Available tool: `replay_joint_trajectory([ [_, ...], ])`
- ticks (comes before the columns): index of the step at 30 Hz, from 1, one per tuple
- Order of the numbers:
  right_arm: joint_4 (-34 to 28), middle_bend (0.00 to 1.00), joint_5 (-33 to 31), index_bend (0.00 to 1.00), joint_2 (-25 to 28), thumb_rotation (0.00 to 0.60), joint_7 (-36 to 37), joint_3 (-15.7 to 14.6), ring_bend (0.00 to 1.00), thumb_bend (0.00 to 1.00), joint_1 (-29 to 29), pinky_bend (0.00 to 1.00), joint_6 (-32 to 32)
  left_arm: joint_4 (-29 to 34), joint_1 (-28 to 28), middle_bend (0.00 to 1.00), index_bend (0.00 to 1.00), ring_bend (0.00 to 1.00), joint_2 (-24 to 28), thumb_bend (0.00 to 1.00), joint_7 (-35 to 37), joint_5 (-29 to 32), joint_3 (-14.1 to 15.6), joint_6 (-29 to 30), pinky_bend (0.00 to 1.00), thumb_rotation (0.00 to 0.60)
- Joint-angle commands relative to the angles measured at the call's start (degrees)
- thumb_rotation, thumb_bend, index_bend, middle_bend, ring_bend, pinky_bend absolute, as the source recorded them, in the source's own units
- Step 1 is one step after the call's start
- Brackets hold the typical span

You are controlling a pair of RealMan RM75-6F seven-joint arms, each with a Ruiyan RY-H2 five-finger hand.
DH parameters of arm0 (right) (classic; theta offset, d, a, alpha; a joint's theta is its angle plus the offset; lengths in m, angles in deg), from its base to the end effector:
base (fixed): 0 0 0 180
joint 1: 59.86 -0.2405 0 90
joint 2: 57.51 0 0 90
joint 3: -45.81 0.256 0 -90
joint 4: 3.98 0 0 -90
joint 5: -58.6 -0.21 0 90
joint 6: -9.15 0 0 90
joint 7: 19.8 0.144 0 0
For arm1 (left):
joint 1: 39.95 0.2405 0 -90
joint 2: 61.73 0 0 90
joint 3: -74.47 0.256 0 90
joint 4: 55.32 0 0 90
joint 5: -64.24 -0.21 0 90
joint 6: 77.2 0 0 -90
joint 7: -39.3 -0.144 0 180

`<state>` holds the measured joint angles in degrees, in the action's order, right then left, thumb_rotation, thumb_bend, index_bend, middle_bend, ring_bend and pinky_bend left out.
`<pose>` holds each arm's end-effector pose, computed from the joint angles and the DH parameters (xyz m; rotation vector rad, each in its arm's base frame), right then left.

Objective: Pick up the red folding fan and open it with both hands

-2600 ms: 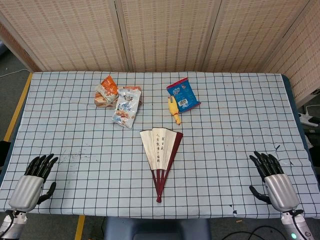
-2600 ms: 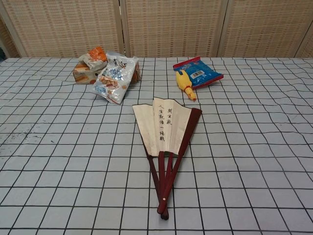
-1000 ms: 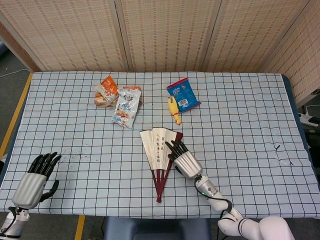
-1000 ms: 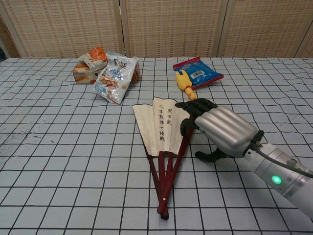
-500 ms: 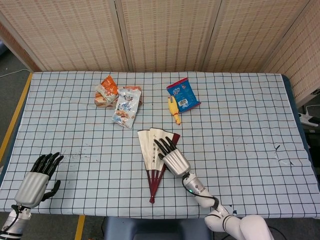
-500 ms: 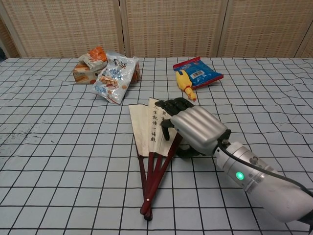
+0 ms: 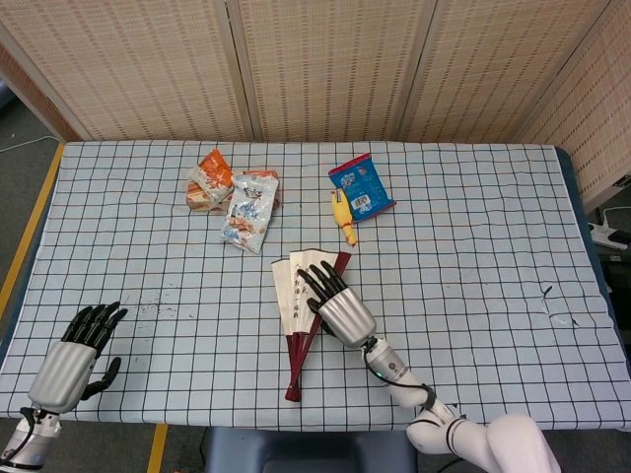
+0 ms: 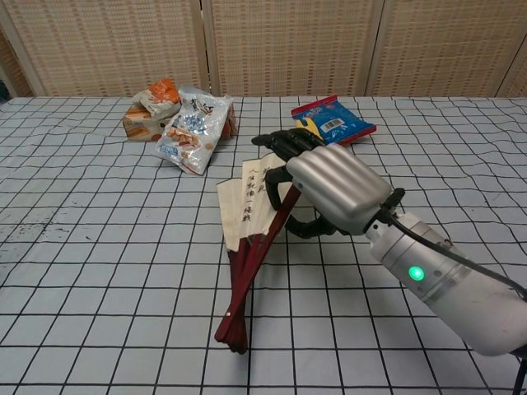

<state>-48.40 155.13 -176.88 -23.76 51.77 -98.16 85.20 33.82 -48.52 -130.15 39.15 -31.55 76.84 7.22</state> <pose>-0.1253 -0.2991 -0.1111 1.8800 -0.5321 1.3169 -0.2890 0.1782 0.1168 -1.6264 -0.8741 -0.9865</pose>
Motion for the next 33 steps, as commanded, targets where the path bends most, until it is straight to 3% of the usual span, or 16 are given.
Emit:
replay_joint_trajectory([
  [1, -19.4, 0.05, -3.6, 0.70, 9.6, 0.600, -3.6, 1.7, 0.00, 0.67, 1.1, 0.00, -2.0, -2.0, -2.1, 0.00, 0.26, 0.00, -0.5, 0.60, 9.0, -1.2, 0.3, -1.9, 0.06, 0.600],
  [3, -29.4, 0.05, -6.7, 0.70, 13.7, 0.600, -6.3, 3.1, 0.00, 0.67, 1.4, 0.00, -4.9, -3.7, -3.8, 0.00, 0.41, 0.00, -1.2, 0.63, 16.9, -1.8, 0.3, -3.2, 0.05, 0.600],
  [5, -36.9, 0.05, -9.5, 0.71, 16.8, 0.600, -9.3, 4.5, 0.00, 0.67, 1.2, 0.00, -7.4, -5.3, -5.2, 0.00, 0.44, 0.00, -2.0, 0.63, 23.9, -1.2, 0.5, -5.3, 0.04, 0.600],
  [8, -48.7, 0.05, -16.6, 0.71, 20.9, 0.600, -15.4, 7.4, 0.00, 0.67, 0.6, 0.00, -11.9, -7.4, -8.0, 0.00, 0.27, 0.00, -3.5, 0.55, 31.1, -1.3, 1.3, -9.9, 0.03, 0.600],
  [12, -57.1, 0.05, -23.1, 0.71, 22.4, 0.600, -22.8, 10.3, 0.00, 0.67, -0.7, 0.00, -13.2, -10.1, -11.0, 0.00, 0.06, 0.00, -7.9, 0.49, 36.8, -2.6, 1.4, -12.5, 0.01, 0.600],
  [18, -61.8, 0.05, -32.4, 0.71, 19.3, 0.600, -29.8, 13.0, 0.00, 0.67, -3.3, 0.00, -12.6, -14.9, -12.7, 0.00, 0.00, 0.00, -17.3, 0.45, 39.1, -0.4, -2.0, -11.3, 0.01, 0.600],
  [24, -61.1, 0.05, -38.5, 0.71, 14.7, 0.600, -32.4, 15.4, 0.00, 0.67, -6.8, 0.00, -11.4, -15.8, -14.2, 0.00, 0.00, 0.00, -23.1, 0.44, 37.6, 4.6, -5.9, -12.3, 0.01, 0.600],
  [33, -57.6, 0.05, -42.8, 0.71, 10.6, 0.600, -32.9, 17.4, 0.00, 0.67, -10.5, 0.00, -10.3, -13.7, -14.5, 0.00, 0.00, 0.00, -23.7, 0.44, 40.7, 3.2, -3.9, -11.4, 0.01, 0.600],
])
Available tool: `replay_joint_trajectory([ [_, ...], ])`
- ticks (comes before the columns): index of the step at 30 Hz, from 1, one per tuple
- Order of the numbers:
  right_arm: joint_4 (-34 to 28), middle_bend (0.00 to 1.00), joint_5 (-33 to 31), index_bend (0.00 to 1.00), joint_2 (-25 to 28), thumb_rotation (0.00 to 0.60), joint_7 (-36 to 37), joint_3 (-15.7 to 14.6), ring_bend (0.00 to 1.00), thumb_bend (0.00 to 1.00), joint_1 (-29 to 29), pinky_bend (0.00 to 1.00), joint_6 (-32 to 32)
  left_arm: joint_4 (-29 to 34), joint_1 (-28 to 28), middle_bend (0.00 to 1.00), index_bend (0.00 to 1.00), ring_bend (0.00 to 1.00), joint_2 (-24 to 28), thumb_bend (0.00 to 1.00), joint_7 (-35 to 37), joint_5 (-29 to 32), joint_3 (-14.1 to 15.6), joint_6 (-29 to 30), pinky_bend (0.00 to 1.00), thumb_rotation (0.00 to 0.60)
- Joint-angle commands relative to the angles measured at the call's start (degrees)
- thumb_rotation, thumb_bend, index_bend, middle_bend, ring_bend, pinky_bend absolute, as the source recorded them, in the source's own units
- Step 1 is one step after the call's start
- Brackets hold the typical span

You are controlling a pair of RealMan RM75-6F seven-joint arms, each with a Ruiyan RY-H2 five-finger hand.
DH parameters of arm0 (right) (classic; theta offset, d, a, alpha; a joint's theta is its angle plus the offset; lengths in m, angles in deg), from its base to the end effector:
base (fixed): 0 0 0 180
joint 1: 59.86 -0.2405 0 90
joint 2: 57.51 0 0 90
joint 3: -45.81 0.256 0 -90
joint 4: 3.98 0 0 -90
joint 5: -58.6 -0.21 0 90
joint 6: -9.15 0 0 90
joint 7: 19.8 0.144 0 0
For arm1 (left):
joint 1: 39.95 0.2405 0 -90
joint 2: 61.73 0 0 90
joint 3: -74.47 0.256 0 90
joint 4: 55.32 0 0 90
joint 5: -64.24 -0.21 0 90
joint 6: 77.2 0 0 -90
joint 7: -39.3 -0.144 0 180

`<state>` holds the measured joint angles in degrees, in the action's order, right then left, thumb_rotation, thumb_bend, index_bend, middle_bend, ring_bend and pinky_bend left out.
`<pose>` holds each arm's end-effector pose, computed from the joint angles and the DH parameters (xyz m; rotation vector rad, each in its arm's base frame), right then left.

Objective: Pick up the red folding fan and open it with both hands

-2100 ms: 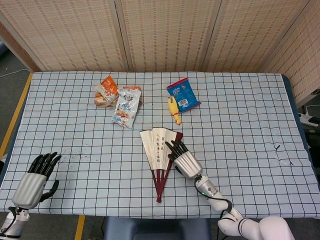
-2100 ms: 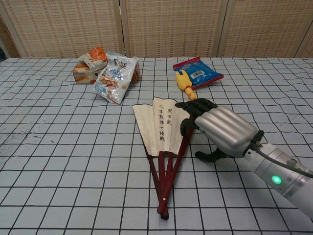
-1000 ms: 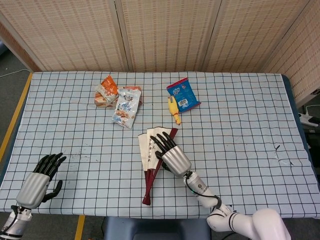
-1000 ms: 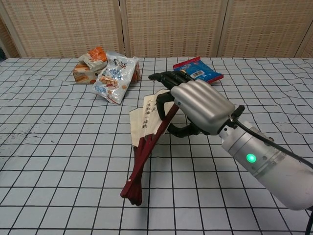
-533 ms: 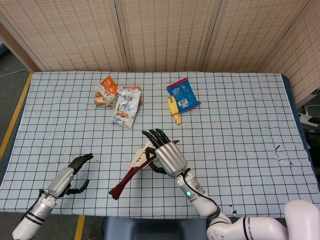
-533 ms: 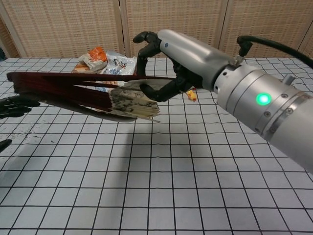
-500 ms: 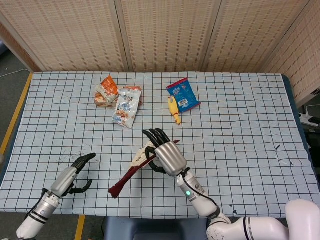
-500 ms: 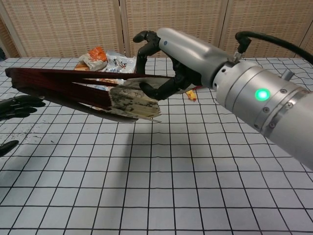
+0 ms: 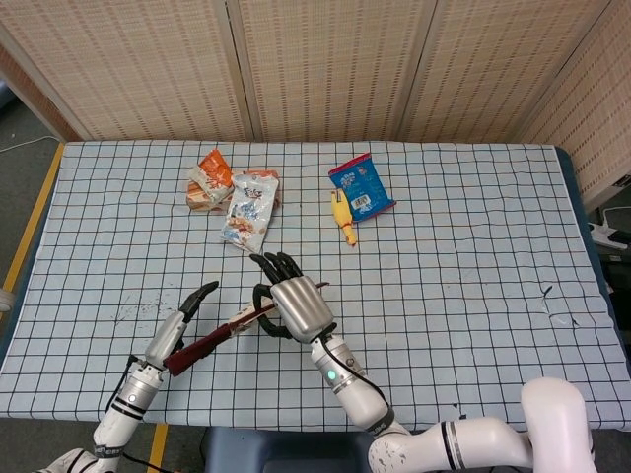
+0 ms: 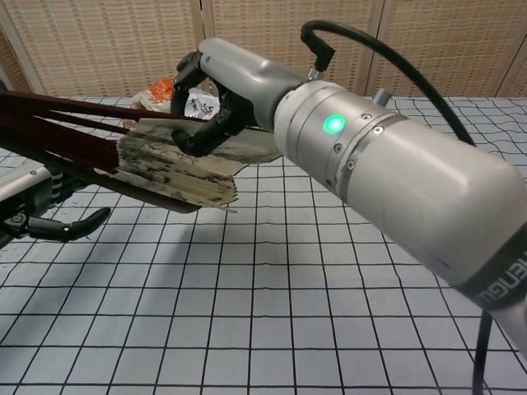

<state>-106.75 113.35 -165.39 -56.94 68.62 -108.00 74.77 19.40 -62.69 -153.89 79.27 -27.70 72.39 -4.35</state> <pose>0.0269 -0.2803 -0.0482 1.8061 -1.1780 1.3568 -0.2282 0.2543 -0.0109 -1.4694 -1.6250 -1.5620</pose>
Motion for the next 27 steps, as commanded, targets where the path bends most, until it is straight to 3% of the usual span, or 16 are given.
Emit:
replay_joint_trajectory([
  [1, 1.2, 0.05, -1.4, 0.71, -1.1, 0.600, 0.4, 0.7, 0.00, 0.67, -1.0, 0.00, 0.2, 1.2, -0.6, 0.00, 0.00, 0.00, 0.1, 0.44, 0.6, -0.7, 0.6, 0.0, 0.01, 0.600],
  [12, 4.2, 0.05, -2.7, 0.71, -3.6, 0.600, 1.9, 0.9, 0.00, 0.67, -3.5, 0.00, 0.9, 7.8, -2.5, 0.00, 0.00, 0.00, 0.3, 0.44, 1.8, 1.3, -0.2, -2.4, 0.01, 0.600],
  [14, 4.6, 0.05, -2.8, 0.71, -3.9, 0.600, 2.4, 0.9, 0.00, 0.67, -3.8, 0.00, 0.9, 8.4, -2.4, 0.00, 0.04, 0.00, -0.4, 0.44, 2.1, 2.1, -0.8, -1.9, 0.01, 0.600],
  [17, 4.7, 0.05, -2.7, 0.71, -3.9, 0.600, 2.8, 0.7, 0.00, 0.67, -3.9, 0.00, 1.1, 8.5, -1.8, 0.00, 0.27, 0.00, -2.0, 0.44, 1.3, 4.1, -2.1, -0.8, 0.02, 0.600],
  [18, 4.6, 0.05, -2.6, 0.71, -3.8, 0.600, 3.0, 0.6, 0.00, 0.67, -3.9, 0.00, 1.1, 8.3, -1.5, 0.00, 0.41, 0.00, -2.5, 0.46, 0.8, 4.8, -2.4, -0.5, 0.02, 0.600],
  [22, 3.8, 0.05, -1.7, 0.71, -3.0, 0.600, 4.3, 0.8, 0.00, 0.67, -3.6, 0.00, 1.7, 7.6, -0.4, 0.05, 0.74, 0.00, -4.2, 0.62, -1.0, 7.6, -3.8, 0.7, 0.05, 0.600],
  [24, 3.1, 0.05, -1.4, 0.71, -2.2, 0.600, 4.7, 0.8, 0.00, 0.67, -3.4, 0.00, 1.9, 6.7, -0.1, 0.11, 0.82, 0.00, -5.0, 0.67, -2.9, 8.4, -4.3, 1.2, 0.07, 0.600],
  [27, 1.6, 0.05, -0.9, 0.70, -0.6, 0.600, 5.5, 0.7, 0.00, 0.67, -2.7, 0.00, 2.3, 5.3, 0.0, 0.15, 0.83, 0.00, -5.8, 0.69, -5.5, 8.8, -4.6, 1.7, 0.09, 0.600],
])
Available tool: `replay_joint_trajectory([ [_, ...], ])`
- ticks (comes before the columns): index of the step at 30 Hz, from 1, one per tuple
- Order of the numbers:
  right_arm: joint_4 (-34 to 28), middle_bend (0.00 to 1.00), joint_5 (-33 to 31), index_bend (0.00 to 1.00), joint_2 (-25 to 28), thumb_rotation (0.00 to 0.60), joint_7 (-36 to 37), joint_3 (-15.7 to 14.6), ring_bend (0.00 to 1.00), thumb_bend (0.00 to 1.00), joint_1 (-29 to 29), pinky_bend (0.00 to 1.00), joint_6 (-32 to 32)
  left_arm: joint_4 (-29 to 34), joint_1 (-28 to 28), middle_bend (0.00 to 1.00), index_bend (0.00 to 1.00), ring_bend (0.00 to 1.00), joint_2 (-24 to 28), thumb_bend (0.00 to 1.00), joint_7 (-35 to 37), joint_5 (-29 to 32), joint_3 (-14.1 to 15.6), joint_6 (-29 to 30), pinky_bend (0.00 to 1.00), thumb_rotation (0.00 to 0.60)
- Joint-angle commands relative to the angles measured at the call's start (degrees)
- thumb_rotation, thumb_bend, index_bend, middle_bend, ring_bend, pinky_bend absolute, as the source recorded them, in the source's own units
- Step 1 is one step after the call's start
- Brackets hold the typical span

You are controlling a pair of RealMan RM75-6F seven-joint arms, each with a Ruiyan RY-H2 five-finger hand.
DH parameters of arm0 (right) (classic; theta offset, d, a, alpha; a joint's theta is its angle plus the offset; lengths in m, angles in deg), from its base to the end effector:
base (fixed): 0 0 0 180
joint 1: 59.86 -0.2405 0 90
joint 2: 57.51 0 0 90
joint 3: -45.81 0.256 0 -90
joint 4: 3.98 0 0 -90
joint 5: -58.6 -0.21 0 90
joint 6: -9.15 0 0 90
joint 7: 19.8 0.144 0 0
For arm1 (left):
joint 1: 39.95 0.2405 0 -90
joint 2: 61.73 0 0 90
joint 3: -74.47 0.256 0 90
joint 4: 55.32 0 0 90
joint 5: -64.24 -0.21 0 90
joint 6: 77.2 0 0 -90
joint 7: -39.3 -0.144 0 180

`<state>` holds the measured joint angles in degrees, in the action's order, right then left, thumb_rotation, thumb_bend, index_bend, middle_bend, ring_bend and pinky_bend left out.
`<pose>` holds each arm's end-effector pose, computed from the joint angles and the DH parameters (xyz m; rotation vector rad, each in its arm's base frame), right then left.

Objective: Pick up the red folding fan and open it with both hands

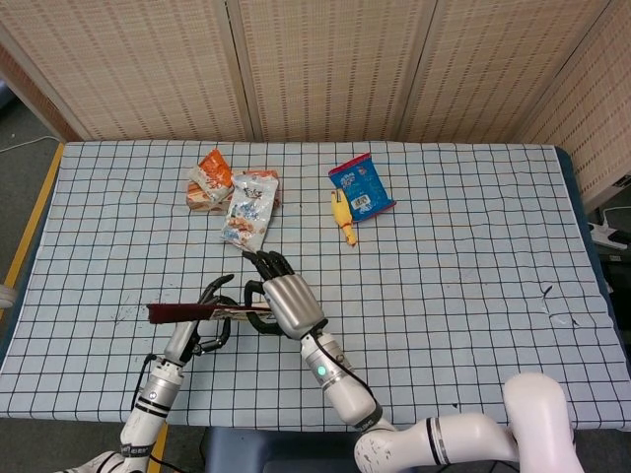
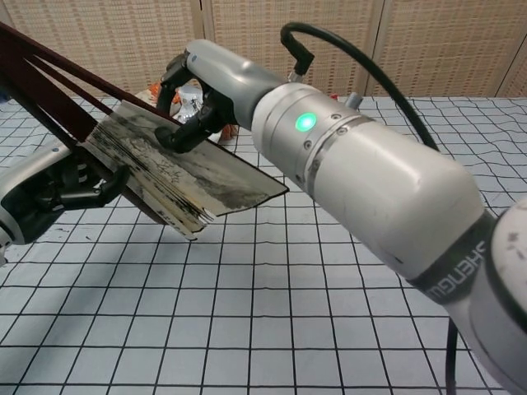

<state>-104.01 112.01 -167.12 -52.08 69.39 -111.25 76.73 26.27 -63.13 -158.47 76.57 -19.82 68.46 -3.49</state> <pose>0.0369 -0.2869 -0.0530 1.7521 -1.2459 1.4114 -0.1913 0.2586 -0.0238 -1.2250 -1.7509 -1.6923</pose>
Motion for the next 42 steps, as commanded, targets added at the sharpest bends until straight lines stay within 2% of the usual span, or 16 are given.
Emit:
replay_joint_trajectory([
  [1, -1.7, 0.05, 0.6, 0.70, 1.7, 0.600, 0.8, -0.2, 0.00, 0.67, 0.8, 0.00, 0.5, -1.9, 0.5, 0.16, 0.83, 0.00, -1.3, 0.69, -3.2, 1.0, -0.7, 0.9, 0.09, 0.600],
  [18, -11.0, 0.05, 7.3, 0.70, 15.9, 0.600, 4.6, -4.4, 0.00, 0.67, 6.4, 0.00, 1.1, -7.9, 1.5, 0.20, 0.82, 0.00, -2.2, 0.66, -6.7, 2.2, -3.5, 3.9, 0.09, 0.600],
  [24, -12.7, 0.05, 12.8, 0.70, 19.2, 0.600, 5.2, -7.1, 0.00, 0.67, 7.7, 0.00, 1.6, -7.6, 1.7, 0.20, 0.70, 0.00, -1.1, 0.63, -6.4, 1.8, -3.6, 4.2, 0.09, 0.600],
  [30, -12.8, 0.05, 14.9, 0.70, 19.9, 0.600, 4.8, -7.6, 0.00, 0.67, 7.5, 0.00, 1.7, -5.6, 1.6, 0.18, 0.57, 0.00, 0.7, 0.59, -6.3, 0.1, -3.2, 4.9, 0.09, 0.600],
  [34, -12.5, 0.05, 16.4, 0.70, 20.9, 0.600, 4.2, -7.5, 0.00, 0.67, 7.4, 0.00, 2.0, -4.2, 1.6, 0.17, 0.52, 0.00, 2.3, 0.56, -5.7, -0.6, -2.4, 4.2, 0.08, 0.600],
  [36, -12.5, 0.05, 16.9, 0.70, 21.5, 0.600, 4.4, -7.6, 0.00, 0.67, 7.5, 0.00, 1.9, -3.5, 1.6, 0.16, 0.48, 0.00, 3.3, 0.55, -5.3, -1.0, -1.7, 3.7, 0.08, 0.600],
  [37, -12.5, 0.05, 17.0, 0.70, 21.8, 0.600, 4.5, -7.6, 0.00, 0.67, 7.5, 0.00, 1.8, -3.2, 1.5, 0.15, 0.43, 0.00, 3.7, 0.54, -5.0, -1.3, -1.3, 3.3, 0.08, 0.600],
  [41, -12.3, 0.05, 17.5, 0.70, 22.9, 0.600, 4.6, -7.6, 0.00, 0.67, 7.6, 0.00, 1.7, -2.5, 1.0, 0.02, 0.04, 0.00, 5.3, 0.49, -4.8, -2.6, -0.6, 2.5, 0.05, 0.600],
  [42, -12.2, 0.05, 17.5, 0.70, 23.2, 0.600, 4.6, -7.6, 0.00, 0.67, 7.7, 0.00, 1.6, -2.3, 0.8, 0.00, 0.00, 0.00, 5.6, 0.48, -4.8, -2.7, -0.5, 2.3, 0.05, 0.600],
])
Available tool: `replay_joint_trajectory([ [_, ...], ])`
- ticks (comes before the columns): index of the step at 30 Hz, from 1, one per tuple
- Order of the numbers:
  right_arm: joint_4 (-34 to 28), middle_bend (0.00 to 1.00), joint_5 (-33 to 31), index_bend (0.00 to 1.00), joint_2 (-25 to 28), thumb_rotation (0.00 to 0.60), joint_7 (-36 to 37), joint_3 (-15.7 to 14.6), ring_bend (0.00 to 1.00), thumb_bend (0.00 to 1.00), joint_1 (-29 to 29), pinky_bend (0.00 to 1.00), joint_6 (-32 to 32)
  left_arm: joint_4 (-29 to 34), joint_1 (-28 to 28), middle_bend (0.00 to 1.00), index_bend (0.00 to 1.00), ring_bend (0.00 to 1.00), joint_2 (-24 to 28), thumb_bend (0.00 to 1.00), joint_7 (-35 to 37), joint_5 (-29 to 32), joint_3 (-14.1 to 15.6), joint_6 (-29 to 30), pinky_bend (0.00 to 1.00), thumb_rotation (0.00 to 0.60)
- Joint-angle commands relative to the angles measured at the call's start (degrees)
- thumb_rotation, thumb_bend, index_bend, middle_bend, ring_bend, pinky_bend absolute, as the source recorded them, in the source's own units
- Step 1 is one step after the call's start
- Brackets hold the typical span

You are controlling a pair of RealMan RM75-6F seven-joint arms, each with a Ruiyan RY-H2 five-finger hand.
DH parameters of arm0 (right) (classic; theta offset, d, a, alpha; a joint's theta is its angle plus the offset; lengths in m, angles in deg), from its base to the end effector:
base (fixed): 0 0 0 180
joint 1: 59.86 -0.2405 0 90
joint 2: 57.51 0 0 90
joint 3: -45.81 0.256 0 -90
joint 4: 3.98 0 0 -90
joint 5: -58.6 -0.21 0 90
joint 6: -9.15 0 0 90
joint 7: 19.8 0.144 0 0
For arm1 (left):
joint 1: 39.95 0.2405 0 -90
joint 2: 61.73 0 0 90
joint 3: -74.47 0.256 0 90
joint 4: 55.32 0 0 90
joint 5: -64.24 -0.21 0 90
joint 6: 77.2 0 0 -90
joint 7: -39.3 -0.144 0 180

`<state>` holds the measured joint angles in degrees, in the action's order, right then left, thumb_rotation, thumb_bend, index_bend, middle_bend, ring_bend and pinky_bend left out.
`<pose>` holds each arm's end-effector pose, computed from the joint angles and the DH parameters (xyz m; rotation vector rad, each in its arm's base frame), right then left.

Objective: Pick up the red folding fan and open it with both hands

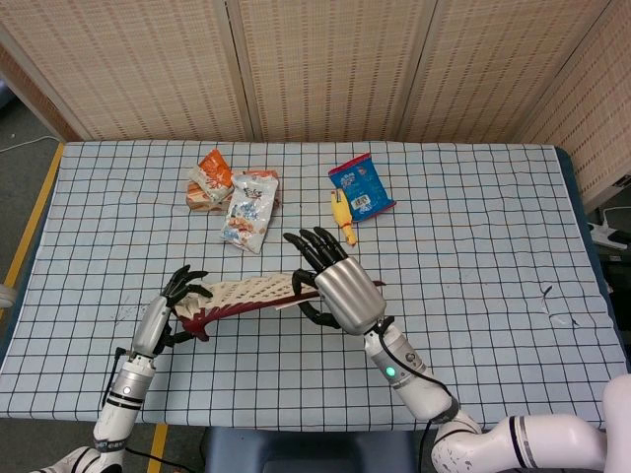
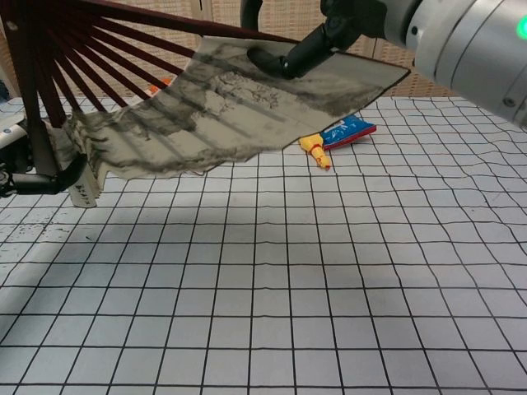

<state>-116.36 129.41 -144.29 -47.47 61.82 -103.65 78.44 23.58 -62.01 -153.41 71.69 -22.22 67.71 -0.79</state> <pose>-0.0172 -0.2845 0.0389 1.8165 -0.8662 1.4604 -0.2199 0.2690 0.0119 -1.3158 -1.4927 -1.6187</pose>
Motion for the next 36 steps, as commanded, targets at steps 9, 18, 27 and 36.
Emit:
replay_joint_trajectory([
  [9, 0.1, 0.05, 0.8, 0.70, 3.3, 0.600, 1.0, -0.4, 0.00, 0.67, 0.8, 0.00, -0.4, -1.1, 0.1, 0.00, 0.00, 0.00, 1.0, 0.47, -0.3, 0.5, 0.0, 0.2, 0.05, 0.600],
  [18, -0.4, 0.05, 1.9, 0.70, 6.9, 0.600, 3.9, -1.3, 0.00, 0.67, 2.3, 0.00, -0.7, -3.1, 0.5, 0.00, 0.00, 0.00, -0.2, 0.47, 0.3, 2.2, -1.5, 1.3, 0.05, 0.600],
  [27, 0.8, 0.05, 7.6, 0.70, 10.6, 0.600, 6.0, -4.1, 0.00, 0.67, 4.9, 0.00, 0.8, -8.0, 1.0, 0.00, 0.00, 0.00, -1.0, 0.47, -0.5, 2.5, -1.9, 2.7, 0.05, 0.600],
  [36, 5.7, 0.05, 16.8, 0.64, 10.6, 0.600, 5.9, -9.4, 0.00, 0.67, 8.4, 0.00, 4.3, -14.9, 2.0, 0.00, 0.00, 0.00, -3.0, 0.47, -0.6, 1.3, 0.7, 2.7, 0.05, 0.600],
])
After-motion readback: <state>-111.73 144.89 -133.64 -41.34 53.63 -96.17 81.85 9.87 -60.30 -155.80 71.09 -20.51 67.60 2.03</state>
